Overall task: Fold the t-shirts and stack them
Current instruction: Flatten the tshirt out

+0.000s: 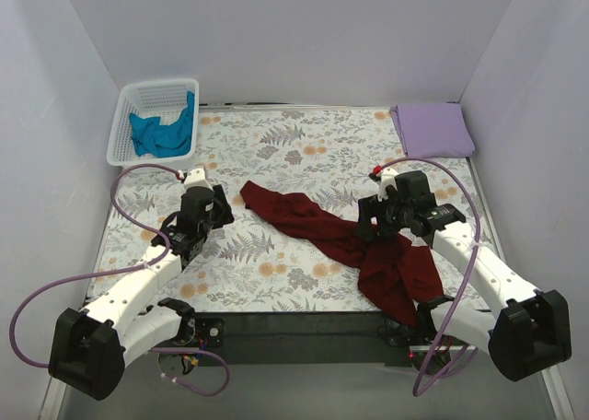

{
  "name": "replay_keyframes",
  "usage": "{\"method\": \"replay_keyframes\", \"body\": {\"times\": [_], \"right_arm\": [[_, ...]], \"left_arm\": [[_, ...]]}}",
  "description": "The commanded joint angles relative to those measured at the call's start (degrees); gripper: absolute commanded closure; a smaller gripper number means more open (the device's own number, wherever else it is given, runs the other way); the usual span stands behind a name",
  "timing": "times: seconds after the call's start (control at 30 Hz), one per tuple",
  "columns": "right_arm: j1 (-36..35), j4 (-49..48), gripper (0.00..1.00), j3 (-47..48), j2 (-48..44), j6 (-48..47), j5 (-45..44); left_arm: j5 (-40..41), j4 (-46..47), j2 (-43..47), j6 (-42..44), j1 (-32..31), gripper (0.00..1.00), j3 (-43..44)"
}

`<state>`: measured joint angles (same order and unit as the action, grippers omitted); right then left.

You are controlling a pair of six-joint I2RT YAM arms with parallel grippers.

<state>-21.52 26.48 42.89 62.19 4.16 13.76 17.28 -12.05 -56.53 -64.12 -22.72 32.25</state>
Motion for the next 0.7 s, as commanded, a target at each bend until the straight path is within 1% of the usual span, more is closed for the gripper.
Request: {"method": "replay_keyframes", "body": {"times": [0.0,0.03,0.07,0.1,0.13,0.2,0.23,0.33,0.37,0.47,0.5,0.57,0.6,0.63,0.67], "right_arm": [[-0.3,-1.8,0.22,0.0,0.4,-1.1,-0.8],[-0.3,-2.0,0.26,-0.3,0.6,-1.1,-1.2],[-0.3,-2.0,0.33,-0.4,0.8,-1.2,-1.3],[-0.4,-2.1,0.59,-0.4,1.0,-1.4,-0.8],[-0.4,-2.0,0.74,-0.1,1.0,-1.5,0.1],[-1.2,-0.9,0.98,1.1,-0.3,-0.7,3.0],[-1.8,0.8,0.99,1.7,-0.9,-0.2,4.1],[-4.8,3.8,0.99,1.8,-3.8,2.6,12.4],[-6.2,4.1,0.99,1.4,-4.5,3.7,18.1],[-13.8,4.6,0.99,-2.7,-7.5,9.3,25.6],[-19.0,4.6,0.99,-3.9,-7.9,10.7,26.3],[-24.3,5.1,0.99,-7.0,-7.9,15.4,26.0],[-28.9,5.8,0.97,-7.6,-7.4,16.8,25.3],[-30.8,6.6,0.89,-7.6,-6.7,17.6,22.7],[-32.5,7.9,0.67,-7.1,-5.1,17.4,21.1]], "left_arm": [[1.1,0.0,0.9,0.8,0.1,0.49,1.8],[1.1,-0.1,0.7,0.9,0.2,0.49,1.9],[1.0,-0.1,0.6,1.1,0.2,0.49,1.9],[1.0,-0.1,0.5,1.0,0.2,0.49,1.9],[1.0,-0.1,0.5,1.1,0.2,0.49,2.0],[1.1,-0.1,0.5,1.1,0.2,0.50,1.9],[1.1,-0.1,0.8,1.1,0.2,0.50,1.9],[1.5,-0.2,1.2,1.1,0.2,0.50,1.8],[1.5,-0.2,1.3,1.1,0.2,0.50,1.7],[2.1,-0.2,1.3,0.9,0.2,0.50,1.8],[2.1,-0.2,1.2,1.0,0.2,0.50,1.8],[2.0,-0.2,0.9,1.1,0.2,0.50,1.8],[2.0,-0.2,0.8,1.1,0.2,0.50,1.8],[1.7,-0.2,0.8,1.1,0.2,0.50,1.8],[1.5,-0.2,0.7,1.0,0.2,0.50,1.8]]}}
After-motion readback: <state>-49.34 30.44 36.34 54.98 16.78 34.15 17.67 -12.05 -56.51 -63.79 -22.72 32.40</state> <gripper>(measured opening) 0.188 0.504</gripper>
